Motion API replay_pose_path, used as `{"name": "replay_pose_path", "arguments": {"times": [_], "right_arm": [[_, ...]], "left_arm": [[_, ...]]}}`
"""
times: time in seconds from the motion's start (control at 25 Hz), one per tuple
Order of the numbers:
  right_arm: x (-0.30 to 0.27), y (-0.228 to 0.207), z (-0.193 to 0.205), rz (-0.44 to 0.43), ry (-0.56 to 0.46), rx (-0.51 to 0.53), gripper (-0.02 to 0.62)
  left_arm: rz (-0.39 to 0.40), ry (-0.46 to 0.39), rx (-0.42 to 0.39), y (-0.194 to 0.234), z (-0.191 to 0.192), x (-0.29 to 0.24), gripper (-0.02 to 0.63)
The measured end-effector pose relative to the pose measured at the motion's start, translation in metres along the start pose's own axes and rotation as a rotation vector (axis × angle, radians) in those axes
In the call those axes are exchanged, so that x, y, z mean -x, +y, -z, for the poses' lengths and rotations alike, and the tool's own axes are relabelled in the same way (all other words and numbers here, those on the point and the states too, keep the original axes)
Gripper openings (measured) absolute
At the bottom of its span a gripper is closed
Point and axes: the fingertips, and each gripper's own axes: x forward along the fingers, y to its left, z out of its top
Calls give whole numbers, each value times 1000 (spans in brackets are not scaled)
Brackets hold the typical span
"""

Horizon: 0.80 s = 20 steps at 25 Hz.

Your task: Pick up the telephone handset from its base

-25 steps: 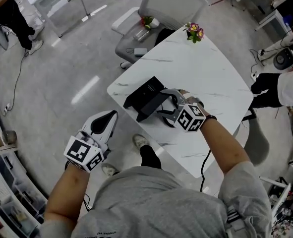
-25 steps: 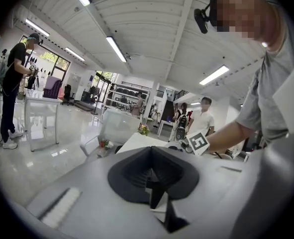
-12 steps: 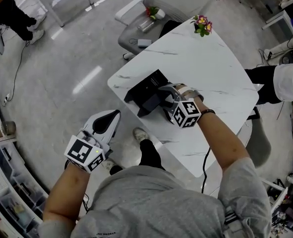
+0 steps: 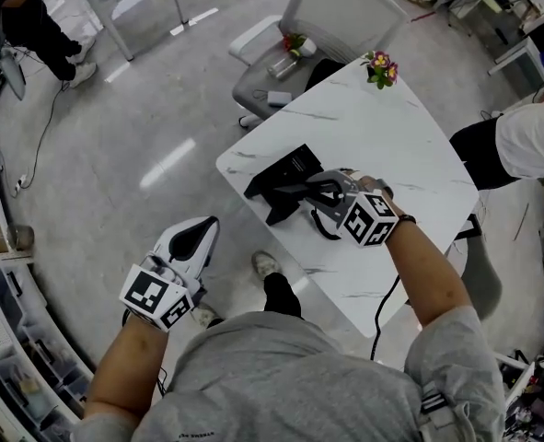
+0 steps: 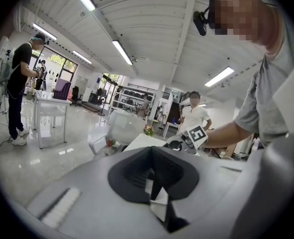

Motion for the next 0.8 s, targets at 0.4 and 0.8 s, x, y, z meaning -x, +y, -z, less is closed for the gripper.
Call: {"name": "replay_pose_path", "arguments": {"times": [0.4, 0.8], "right_arm": [[65, -32, -166, 117, -341, -250, 75], [109, -69, -293, 143, -596, -426, 75]], "left_arm": [[-120, -136, -34, 16, -74, 109, 58], [-339, -317, -98, 45, -141, 245, 58]]}}
